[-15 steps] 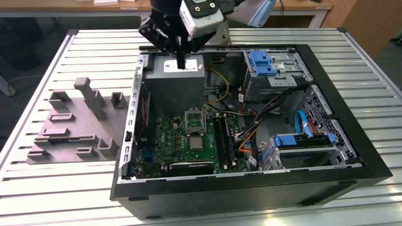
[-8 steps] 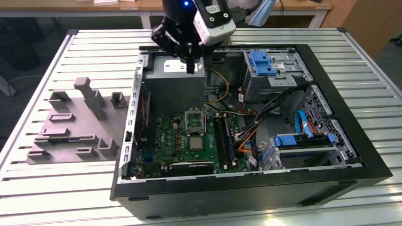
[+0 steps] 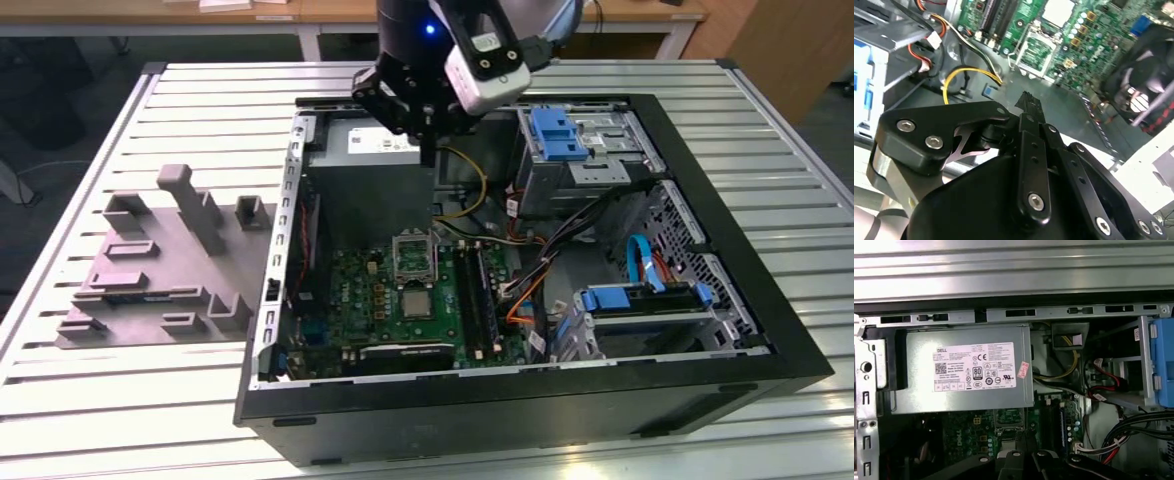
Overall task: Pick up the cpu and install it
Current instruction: 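Close the cpu cover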
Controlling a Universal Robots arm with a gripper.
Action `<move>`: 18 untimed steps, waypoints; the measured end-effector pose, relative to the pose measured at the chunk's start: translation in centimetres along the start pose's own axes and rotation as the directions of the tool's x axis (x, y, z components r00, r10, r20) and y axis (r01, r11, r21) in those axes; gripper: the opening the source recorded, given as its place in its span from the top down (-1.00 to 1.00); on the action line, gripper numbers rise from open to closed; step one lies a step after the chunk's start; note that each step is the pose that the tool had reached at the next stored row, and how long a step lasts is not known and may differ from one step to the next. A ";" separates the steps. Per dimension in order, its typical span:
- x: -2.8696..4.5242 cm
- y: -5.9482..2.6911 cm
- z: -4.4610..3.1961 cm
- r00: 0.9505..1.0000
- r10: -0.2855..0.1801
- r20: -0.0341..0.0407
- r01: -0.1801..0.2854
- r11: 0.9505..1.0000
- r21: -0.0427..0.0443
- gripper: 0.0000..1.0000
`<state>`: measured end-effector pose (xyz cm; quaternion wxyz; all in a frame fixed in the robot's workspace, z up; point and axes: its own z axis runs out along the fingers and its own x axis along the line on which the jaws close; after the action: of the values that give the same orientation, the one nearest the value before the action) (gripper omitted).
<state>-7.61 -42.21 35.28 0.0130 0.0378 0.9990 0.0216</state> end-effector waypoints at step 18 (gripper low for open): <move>-1.93 0.01 3.17 0.996 -0.091 -0.003 0.091 0.996 0.004 0.79</move>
<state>-5.61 -42.22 32.16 0.0122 -0.0075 0.9997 0.0189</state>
